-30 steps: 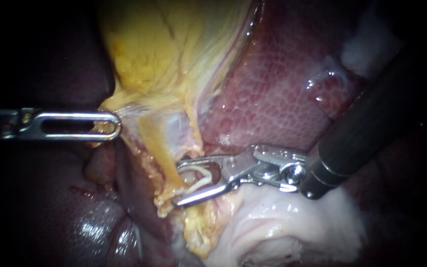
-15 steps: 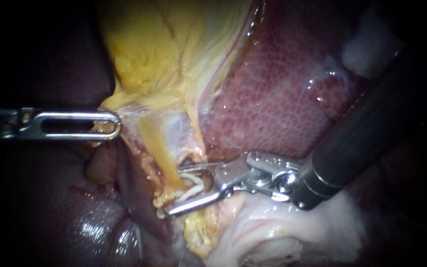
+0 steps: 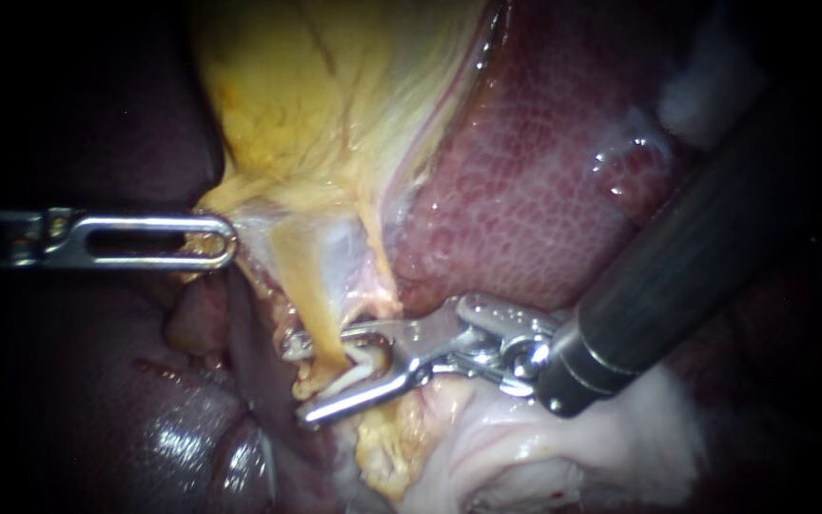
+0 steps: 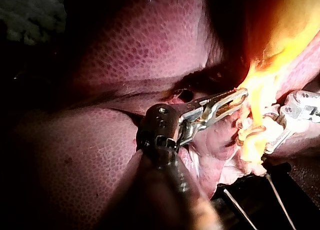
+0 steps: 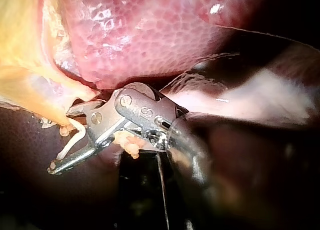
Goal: Clipping third clip left tube
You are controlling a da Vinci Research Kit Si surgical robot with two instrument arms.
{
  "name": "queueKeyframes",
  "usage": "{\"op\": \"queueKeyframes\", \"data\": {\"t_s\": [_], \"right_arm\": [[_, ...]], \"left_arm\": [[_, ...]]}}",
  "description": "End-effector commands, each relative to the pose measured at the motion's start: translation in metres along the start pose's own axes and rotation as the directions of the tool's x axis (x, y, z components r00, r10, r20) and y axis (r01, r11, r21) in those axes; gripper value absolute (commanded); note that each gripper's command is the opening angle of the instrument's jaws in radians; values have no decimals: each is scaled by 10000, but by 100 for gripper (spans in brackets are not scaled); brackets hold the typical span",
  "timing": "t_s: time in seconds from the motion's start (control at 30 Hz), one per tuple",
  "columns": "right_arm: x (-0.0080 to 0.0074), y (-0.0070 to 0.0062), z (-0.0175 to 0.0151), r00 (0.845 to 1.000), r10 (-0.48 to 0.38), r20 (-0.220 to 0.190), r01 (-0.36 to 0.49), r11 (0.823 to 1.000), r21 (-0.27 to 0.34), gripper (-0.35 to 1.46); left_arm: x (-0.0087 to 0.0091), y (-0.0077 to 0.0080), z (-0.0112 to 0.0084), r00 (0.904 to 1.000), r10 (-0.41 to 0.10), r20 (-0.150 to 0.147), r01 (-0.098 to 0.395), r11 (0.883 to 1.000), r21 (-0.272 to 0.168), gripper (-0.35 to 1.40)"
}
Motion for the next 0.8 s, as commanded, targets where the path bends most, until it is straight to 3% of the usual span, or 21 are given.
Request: {"op": "queueKeyframes", "data": {"t_s": [0.03, 0.27, 0.57, 0.8], "right_arm": [[0, 1, 2, 10000, -5, -20, 5, 10000, 8, 59], [2, 3, 7, 9999, 51, -112, -50, 10000, 40, 59], [18, 6, -1, 9996, 145, -230, -148, 9998, -118, 56], [17, 11, -9, 9990, 383, -235, -385, 9992, -88, 40]], "left_arm": [[0, 0, 1, 10000, -1, 10, 1, 10000, -21, -35], [0, -1, 1, 10000, -2, 12, 2, 10000, -24, -35], [0, -1, 1, 10000, -2, 13, 2, 10000, -24, -35], [0, -1, 1, 10000, -2, 13, 2, 10000, -25, -35]]}}
